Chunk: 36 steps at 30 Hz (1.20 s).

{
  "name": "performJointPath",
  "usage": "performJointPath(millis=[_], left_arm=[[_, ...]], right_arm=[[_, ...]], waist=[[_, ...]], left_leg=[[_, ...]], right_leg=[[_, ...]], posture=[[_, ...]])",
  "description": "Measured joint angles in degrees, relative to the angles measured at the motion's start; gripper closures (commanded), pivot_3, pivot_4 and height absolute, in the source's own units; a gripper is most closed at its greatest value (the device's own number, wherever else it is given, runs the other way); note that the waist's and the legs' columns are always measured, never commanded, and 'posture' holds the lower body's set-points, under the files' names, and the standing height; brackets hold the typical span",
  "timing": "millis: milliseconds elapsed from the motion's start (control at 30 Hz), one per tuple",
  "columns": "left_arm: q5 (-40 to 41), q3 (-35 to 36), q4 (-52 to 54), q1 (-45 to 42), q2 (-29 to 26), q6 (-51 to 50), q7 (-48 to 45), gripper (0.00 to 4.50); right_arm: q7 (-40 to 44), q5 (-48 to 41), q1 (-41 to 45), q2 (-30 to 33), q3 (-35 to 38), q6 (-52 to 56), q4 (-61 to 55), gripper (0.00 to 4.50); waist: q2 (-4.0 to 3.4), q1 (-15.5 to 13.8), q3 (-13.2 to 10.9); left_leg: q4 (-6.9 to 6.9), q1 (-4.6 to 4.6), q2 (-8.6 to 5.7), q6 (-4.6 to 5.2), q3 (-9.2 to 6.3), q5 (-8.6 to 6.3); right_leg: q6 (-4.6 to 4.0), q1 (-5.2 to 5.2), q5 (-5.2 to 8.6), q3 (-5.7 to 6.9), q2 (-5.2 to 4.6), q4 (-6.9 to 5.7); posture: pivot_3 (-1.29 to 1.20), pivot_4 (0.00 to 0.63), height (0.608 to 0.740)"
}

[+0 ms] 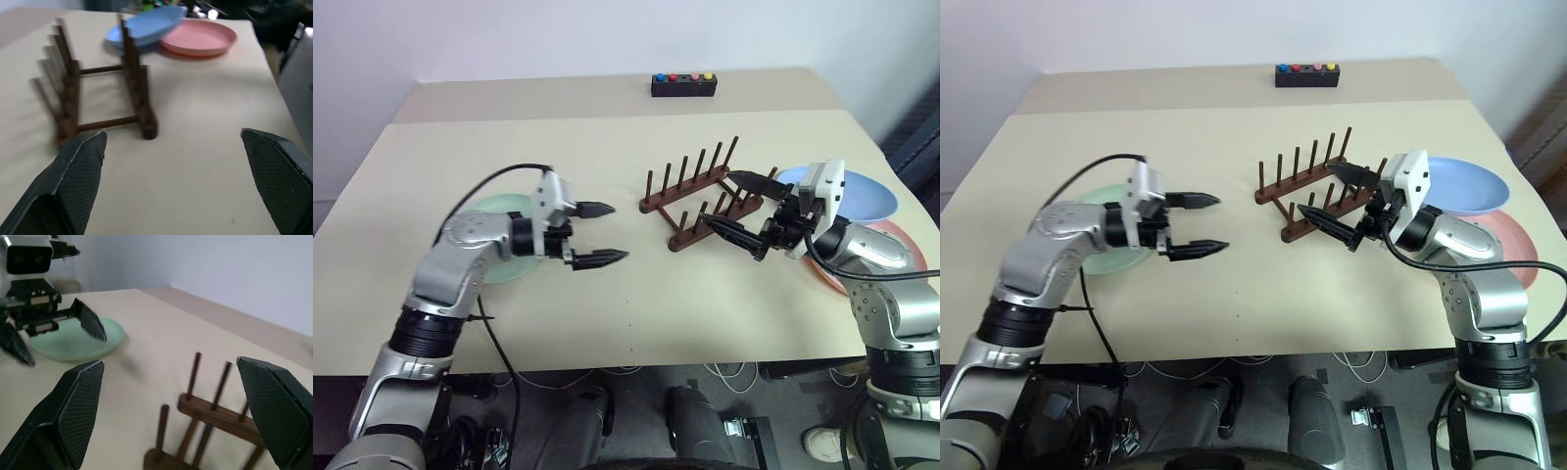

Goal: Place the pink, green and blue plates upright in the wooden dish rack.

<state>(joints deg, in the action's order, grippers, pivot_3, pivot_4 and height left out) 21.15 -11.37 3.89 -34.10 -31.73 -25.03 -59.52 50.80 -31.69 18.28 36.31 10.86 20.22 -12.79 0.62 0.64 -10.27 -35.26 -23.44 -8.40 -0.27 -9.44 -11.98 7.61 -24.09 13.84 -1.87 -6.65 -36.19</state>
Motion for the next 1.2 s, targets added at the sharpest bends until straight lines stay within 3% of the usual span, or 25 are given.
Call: performJointPath(millis=[133,433,767,867,1067,1200], left_arm=[[-10.7,-6.7,-8.8,-3.7,6.8,0.7,8.3,0.0],[-17.5,-11.1,-16.9,-5.5,21.3,0.5,18.0,0.0],[-21.0,-12.1,-22.0,-6.5,26.2,-2.1,22.4,0.0],[-21.1,-11.8,-22.3,-6.6,26.7,-2.5,22.6,0.89],[-21.2,-10.1,-23.9,-6.9,29.3,-3.3,24.9,3.82],[-21.8,-10.1,-23.9,-6.8,29.8,-3.3,25.3,3.8]], right_arm=[[-2.0,0.0,-2.7,0.1,1.0,0.1,-2.6,0.06],[-3.9,-0.5,-4.9,1.2,3.3,0.7,-5.7,0.06],[-4.8,-0.7,-5.0,2.1,3.8,1.4,-6.2,0.06],[-4.8,-0.7,-5.1,2.2,3.8,1.4,-6.2,0.0],[-4.8,-0.7,-5.7,2.5,4.0,1.4,-6.3,0.0],[-4.8,-0.7,-6.2,2.5,4.0,1.3,-6.3,0.0]], waist=[[0.0,-0.2,0.0],[0.01,-0.1,0.0],[0.01,-0.2,0.0],[0.0,-0.2,0.0],[0.01,-0.2,0.0],[-0.01,-0.2,0.1]], left_leg=[[-0.02,-0.01,-0.03,0.02,0.02,-0.01],[-0.09,-0.02,-0.04,0.03,0.02,-0.01],[-0.1,-0.01,-0.04,0.03,0.02,-0.01],[-0.1,-0.01,-0.04,0.03,0.02,-0.01],[-0.13,-0.01,-0.04,0.03,0.01,-0.01],[-0.15,-0.01,-0.05,0.03,0.01,-0.01]], right_leg=[[0.01,0.04,0.0,0.0,-0.02,0.05],[0.03,0.07,0.0,0.01,-0.02,0.05],[0.03,0.08,0.0,0.02,-0.01,0.04],[0.03,0.08,0.0,0.02,-0.01,0.03],[0.04,0.1,0.0,0.05,-0.01,0.03],[0.04,0.12,0.0,0.05,-0.01,0.03]], posture=[[0.0,0.15,0.74],[0.0,0.15,0.74],[0.0,0.15,0.74],[0.0,0.15,0.74],[0.0,0.15,0.74],[0.0,0.15,0.74]])
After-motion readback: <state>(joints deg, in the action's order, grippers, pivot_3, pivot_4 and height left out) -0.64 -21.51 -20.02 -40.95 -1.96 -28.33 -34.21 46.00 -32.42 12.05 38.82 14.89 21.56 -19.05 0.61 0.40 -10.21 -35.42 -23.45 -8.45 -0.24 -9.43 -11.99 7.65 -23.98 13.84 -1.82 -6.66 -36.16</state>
